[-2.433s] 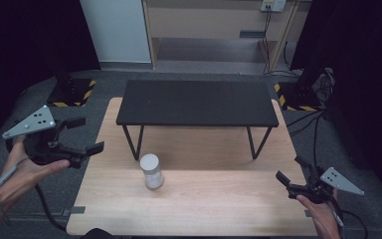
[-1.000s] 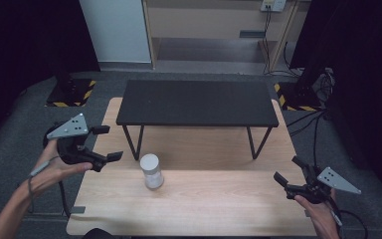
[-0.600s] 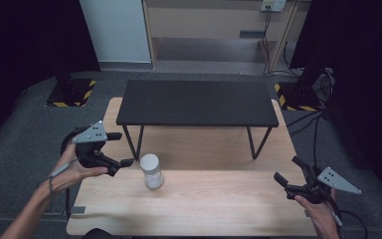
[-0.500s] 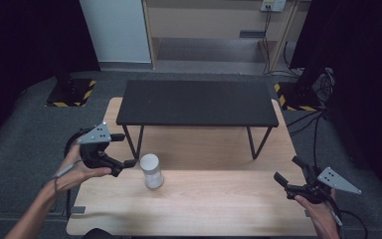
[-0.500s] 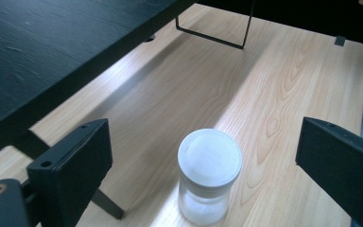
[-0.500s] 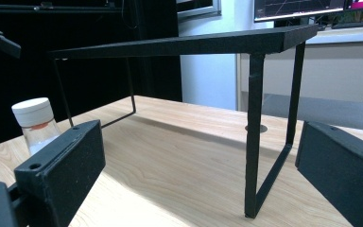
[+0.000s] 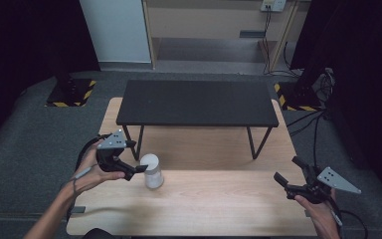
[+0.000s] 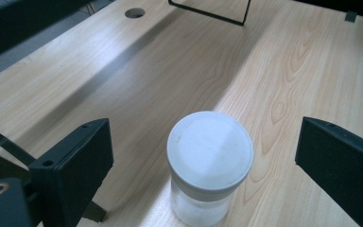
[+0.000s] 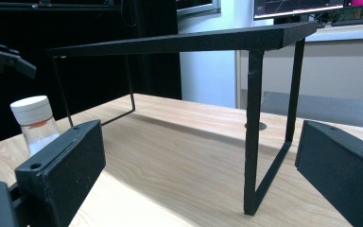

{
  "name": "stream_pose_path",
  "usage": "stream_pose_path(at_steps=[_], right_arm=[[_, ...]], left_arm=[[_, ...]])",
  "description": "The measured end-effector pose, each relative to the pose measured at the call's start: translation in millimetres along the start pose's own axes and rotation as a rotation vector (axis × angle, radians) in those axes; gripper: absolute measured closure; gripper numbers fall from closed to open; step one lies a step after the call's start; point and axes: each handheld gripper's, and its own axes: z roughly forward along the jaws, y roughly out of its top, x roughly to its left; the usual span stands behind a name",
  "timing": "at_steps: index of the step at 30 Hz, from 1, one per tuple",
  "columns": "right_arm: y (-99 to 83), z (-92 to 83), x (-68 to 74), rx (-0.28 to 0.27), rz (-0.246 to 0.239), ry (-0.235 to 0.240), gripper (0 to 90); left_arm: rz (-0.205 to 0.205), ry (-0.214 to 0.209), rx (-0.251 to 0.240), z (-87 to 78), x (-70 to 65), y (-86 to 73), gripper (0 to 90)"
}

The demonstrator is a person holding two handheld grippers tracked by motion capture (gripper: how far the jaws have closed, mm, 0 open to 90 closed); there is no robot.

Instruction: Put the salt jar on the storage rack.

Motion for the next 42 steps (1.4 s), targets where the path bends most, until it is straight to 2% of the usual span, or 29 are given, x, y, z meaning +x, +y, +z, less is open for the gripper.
stream_pose_path(at_steps=[1, 15, 21, 24, 26, 31, 40, 42], right_arm=[[0.0, -0.2, 0.0, 0.000, 0.001, 0.000, 2.4], [-0.2, -0.2, -0.2, -0.003, 0.000, -0.001, 2.4], [-0.1, -0.1, -0.5, -0.002, 0.000, 0.000, 2.4], [-0.1, 0.0, -0.3, -0.003, -0.001, 0.000, 2.4], [-0.2, -0.2, -0.3, -0.004, 0.000, -0.001, 2.4], [-0.3, -0.2, -0.2, -0.005, 0.001, -0.001, 2.4], [-0.5, -0.2, -0.2, -0.007, 0.002, -0.001, 2.4], [-0.5, -0.2, -0.4, -0.006, 0.001, -0.002, 2.4]], left_arm=[[0.009, 0.004, 0.013, 4.1, -0.5, 0.0, 3.7], [0.008, -0.029, 0.034, 37.9, 0.9, -11.8, 6.1], [0.058, -0.039, 0.049, 47.2, -2.0, -15.3, 15.8], [0.091, -0.006, 0.058, 49.6, -6.7, -15.8, 27.8], [0.082, -0.010, 0.048, 49.9, -4.8, -18.3, 30.8], [0.074, -0.008, 0.034, 49.4, -4.9, -21.9, 31.3], [0.052, 0.010, 0.038, 49.2, -8.9, -20.5, 31.6], [0.026, 0.011, 0.041, 48.3, -8.5, -19.1, 31.6]])
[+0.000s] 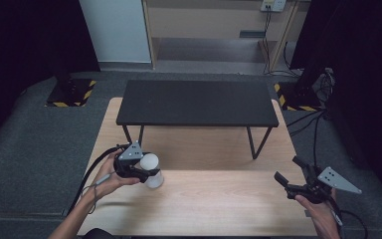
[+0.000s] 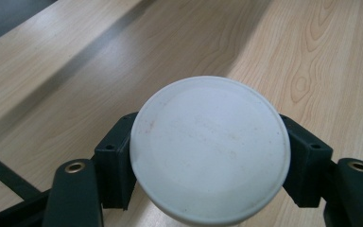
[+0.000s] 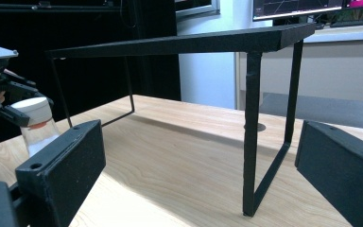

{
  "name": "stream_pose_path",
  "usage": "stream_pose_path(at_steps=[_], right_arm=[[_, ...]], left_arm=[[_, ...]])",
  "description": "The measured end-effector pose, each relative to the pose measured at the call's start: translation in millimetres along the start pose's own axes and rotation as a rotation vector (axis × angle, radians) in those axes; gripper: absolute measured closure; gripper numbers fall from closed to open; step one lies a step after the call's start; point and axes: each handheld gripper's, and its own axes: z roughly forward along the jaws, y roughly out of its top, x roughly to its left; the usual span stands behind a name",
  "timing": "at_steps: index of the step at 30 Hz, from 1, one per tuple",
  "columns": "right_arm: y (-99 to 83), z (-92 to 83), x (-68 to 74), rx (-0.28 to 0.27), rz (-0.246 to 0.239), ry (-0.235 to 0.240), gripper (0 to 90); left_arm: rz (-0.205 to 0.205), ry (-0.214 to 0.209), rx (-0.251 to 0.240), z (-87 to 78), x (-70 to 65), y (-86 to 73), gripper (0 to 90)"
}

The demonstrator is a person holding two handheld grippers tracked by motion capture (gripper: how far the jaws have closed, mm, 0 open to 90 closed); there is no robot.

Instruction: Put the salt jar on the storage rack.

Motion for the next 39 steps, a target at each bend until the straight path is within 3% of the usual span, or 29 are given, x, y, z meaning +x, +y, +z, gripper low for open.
stream_pose_path(at_steps=[4, 10, 16, 17, 18, 24, 27, 30, 32, 35, 39], right_arm=[[0.0, 0.3, 0.0, 0.001, 0.000, 0.000, 2.4], [0.1, 1.2, 0.1, 0.003, 0.001, 0.002, 2.4], [0.1, 1.7, 0.2, 0.002, 0.001, 0.004, 2.4], [0.1, 1.8, 0.1, 0.003, 0.000, 0.004, 2.4], [0.1, 1.8, 0.1, 0.003, 0.000, 0.004, 2.4], [-0.1, 3.0, -0.1, 0.005, 0.002, 0.006, 2.4], [0.1, 3.7, -0.3, 0.008, 0.003, 0.010, 2.4], [0.2, 3.9, -0.3, 0.007, 0.000, 0.012, 2.4], [0.1, 3.6, 0.0, 0.008, 0.003, 0.010, 2.4], [-0.3, 3.0, -0.1, 0.009, 0.003, 0.008, 2.4], [-0.6, 3.1, -0.1, 0.010, 0.006, 0.006, 2.4]], left_arm=[[0.004, -0.014, -0.005, -5.6, -3.2, 7.5, 31.6], [0.001, -0.025, -0.046, -26.7, -9.4, 31.5, 31.7], [0.028, -0.038, -0.067, -55.0, -10.8, 69.7, 31.7], [0.045, -0.039, -0.062, -65.7, -9.9, 84.6, 31.7], [0.045, -0.039, -0.062, -65.7, -9.9, 84.6, 31.7], [0.053, -0.026, -0.081, -106.9, -2.3, 132.4, 31.7], [0.071, 0.009, -0.087, -123.0, 2.2, 154.8, 31.6], [0.063, 0.042, -0.093, -133.5, 10.7, 171.7, 31.7], [0.032, 0.063, -0.101, -136.1, 18.2, 177.3, 31.7], [0.023, 0.103, -0.079, -137.4, 27.5, 187.6, 31.7], [-0.017, 0.152, -0.088, -134.2, 41.2, 191.9, 31.7]])
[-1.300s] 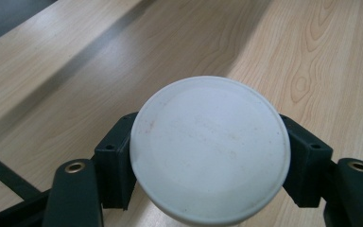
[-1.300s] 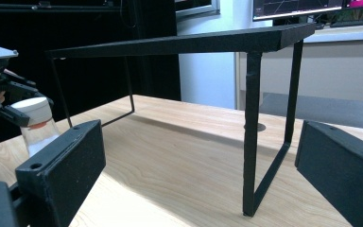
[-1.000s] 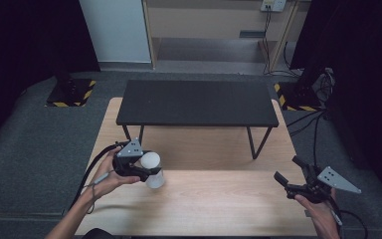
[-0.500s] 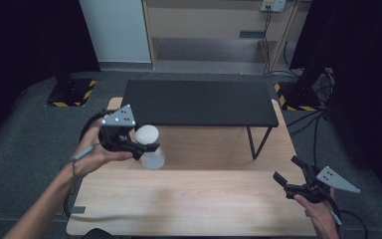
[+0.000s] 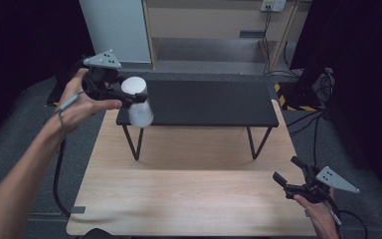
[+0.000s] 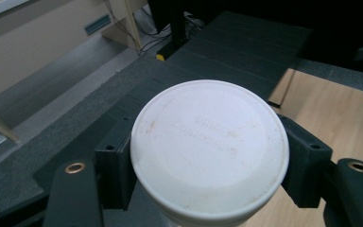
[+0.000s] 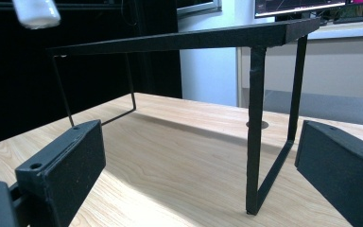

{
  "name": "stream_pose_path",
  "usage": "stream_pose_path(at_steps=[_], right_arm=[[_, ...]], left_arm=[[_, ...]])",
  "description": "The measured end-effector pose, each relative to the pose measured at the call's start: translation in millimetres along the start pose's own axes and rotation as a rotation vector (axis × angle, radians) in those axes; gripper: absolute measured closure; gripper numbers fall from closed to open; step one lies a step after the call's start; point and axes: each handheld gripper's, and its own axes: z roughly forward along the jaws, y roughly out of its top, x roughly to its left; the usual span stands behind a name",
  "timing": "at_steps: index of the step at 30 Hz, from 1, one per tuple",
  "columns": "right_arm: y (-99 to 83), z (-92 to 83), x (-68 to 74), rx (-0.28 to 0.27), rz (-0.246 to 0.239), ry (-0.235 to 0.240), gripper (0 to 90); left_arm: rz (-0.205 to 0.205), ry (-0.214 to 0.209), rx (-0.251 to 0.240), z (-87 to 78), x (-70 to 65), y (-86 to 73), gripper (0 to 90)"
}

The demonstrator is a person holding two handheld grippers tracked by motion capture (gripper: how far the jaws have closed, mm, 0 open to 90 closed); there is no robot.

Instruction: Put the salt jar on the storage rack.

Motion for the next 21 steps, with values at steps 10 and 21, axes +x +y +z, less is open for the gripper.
stream_pose_path(at_steps=[10, 21], right_arm=[[-0.9, -2.7, 0.1, -0.002, 0.008, -0.011, 2.4], [-1.0, -3.2, -0.1, -0.001, 0.011, -0.008, 2.4]], left_arm=[[-0.035, 0.046, 0.045, 28.7, 28.3, 2.3, 31.6], [-0.087, 0.043, 0.034, 45.3, 40.3, -15.2, 31.6]])
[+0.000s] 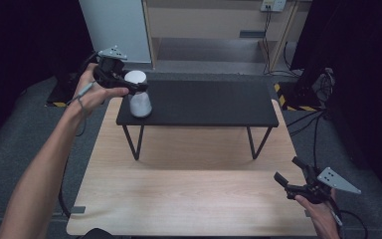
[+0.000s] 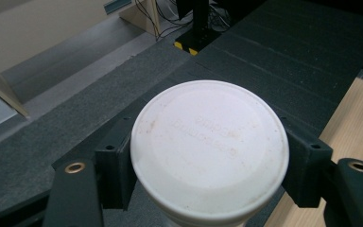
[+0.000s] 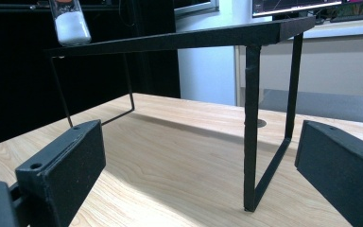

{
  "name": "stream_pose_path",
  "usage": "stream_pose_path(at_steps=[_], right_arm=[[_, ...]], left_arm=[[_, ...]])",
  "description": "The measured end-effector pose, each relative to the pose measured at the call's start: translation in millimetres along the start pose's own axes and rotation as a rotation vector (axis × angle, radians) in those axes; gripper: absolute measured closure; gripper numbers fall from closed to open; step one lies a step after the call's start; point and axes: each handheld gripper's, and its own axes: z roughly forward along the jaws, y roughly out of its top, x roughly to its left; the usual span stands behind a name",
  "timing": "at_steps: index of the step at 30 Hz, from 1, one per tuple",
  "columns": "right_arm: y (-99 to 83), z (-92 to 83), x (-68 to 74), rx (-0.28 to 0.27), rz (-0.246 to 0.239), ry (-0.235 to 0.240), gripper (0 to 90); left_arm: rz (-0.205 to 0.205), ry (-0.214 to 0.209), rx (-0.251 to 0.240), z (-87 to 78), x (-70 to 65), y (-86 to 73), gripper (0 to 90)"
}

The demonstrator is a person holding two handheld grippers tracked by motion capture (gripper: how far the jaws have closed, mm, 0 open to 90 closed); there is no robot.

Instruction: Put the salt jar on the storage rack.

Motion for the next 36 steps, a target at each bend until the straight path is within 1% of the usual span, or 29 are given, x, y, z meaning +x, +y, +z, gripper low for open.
stream_pose_path(at_steps=[3, 4, 5, 6, 7, 8, 10, 13, 15, 17, 18, 19, 20, 23, 24, 25, 27, 28, 31, 34, 35, 36], right_arm=[[0.2, 0.4, 0.1, 0.000, -0.002, 0.004, 2.5], [0.3, 0.4, 0.2, -0.001, -0.004, 0.004, 2.5], [0.4, 0.3, 0.4, -0.001, -0.004, 0.004, 2.5], [0.4, 0.2, 0.5, -0.001, -0.004, 0.004, 2.5], [0.4, 0.0, 0.5, -0.002, -0.003, 0.004, 2.5], [0.4, -0.2, 0.5, -0.003, -0.003, 0.002, 2.5], [0.4, -0.4, 0.4, -0.003, -0.003, 0.001, 2.5], [0.5, 0.1, 0.4, -0.003, -0.003, 0.004, 2.5], [0.7, 0.6, 0.4, -0.003, -0.005, 0.007, 2.5], [0.8, 0.9, 0.7, -0.002, -0.005, 0.007, 2.5], [0.8, 0.9, 0.7, -0.002, -0.005, 0.007, 2.5], [0.9, 0.9, 0.9, -0.003, -0.006, 0.008, 2.5], [0.9, 1.0, 1.0, -0.003, -0.005, 0.009, 2.5], [0.8, 1.0, 1.3, -0.006, -0.006, 0.009, 2.5], [0.7, 1.1, 1.4, -0.007, -0.005, 0.010, 2.5], [0.8, 1.2, 1.6, -0.006, -0.006, 0.010, 2.5], [1.0, 1.4, 1.8, -0.007, -0.008, 0.010, 2.5], [0.9, 1.6, 1.9, -0.008, -0.007, 0.010, 2.5], [1.1, 1.9, 2.2, -0.005, -0.007, 0.012, 2.5], [1.3, 1.8, 2.8, -0.007, -0.011, 0.010, 2.6], [1.4, 1.8, 3.0, -0.007, -0.012, 0.009, 2.6], [1.6, 2.0, 3.4, -0.007, -0.012, 0.009, 2.6]], left_arm=[[-0.012, -0.009, -0.023, -0.5, 3.3, -7.1, 31.4], [-0.030, -0.019, -0.030, -0.5, 5.1, -9.0, 30.3], [-0.038, -0.007, -0.028, -1.2, 3.3, -8.3, 22.5], [-0.034, 0.012, -0.034, -2.9, 0.3, -9.0, 15.8], [-0.030, 0.011, -0.042, -5.0, 0.1, -10.3, 12.0], [-0.030, 0.008, -0.040, -7.6, 0.4, -10.4, 9.2], [-0.037, 0.017, -0.037, -14.6, -1.2, -10.8, 7.2], [-0.036, 0.021, -0.074, -29.2, -4.9, -16.4, 7.8], [-0.027, 0.020, -0.094, -39.8, -7.8, -19.9, 7.8], [-0.021, 0.017, -0.101, -51.5, -12.0, -22.8, 7.7], [-0.021, 0.017, -0.101, -51.5, -12.0, -22.8, 7.6], [-0.008, 0.016, -0.111, -60.1, -16.8, -26.2, 7.7], [-0.005, 0.013, -0.127, -64.6, -19.9, -29.7, 7.5], [0.015, -0.021, -0.170, -76.9, -27.7, -40.3, 6.9], [0.023, -0.022, -0.176, -80.8, -32.0, -43.1, 6.9], [0.024, -0.026, -0.188, -84.3, -36.5, -47.4, 6.2], [0.028, -0.045, -0.223, -90.7, -43.2, -58.5, 5.8], [0.034, -0.049, -0.231, -93.8, -46.9, -63.0, 5.8], [0.039, -0.079, -0.259, -100.8, -55.1, -76.0, 5.8], [0.043, -0.099, -0.285, -104.2, -64.8, -87.1, 6.1], [0.047, -0.101, -0.291, -104.5, -68.4, -90.1, 6.2], [0.056, -0.091, -0.289, -104.9, -73.4, -92.0, 6.2]])
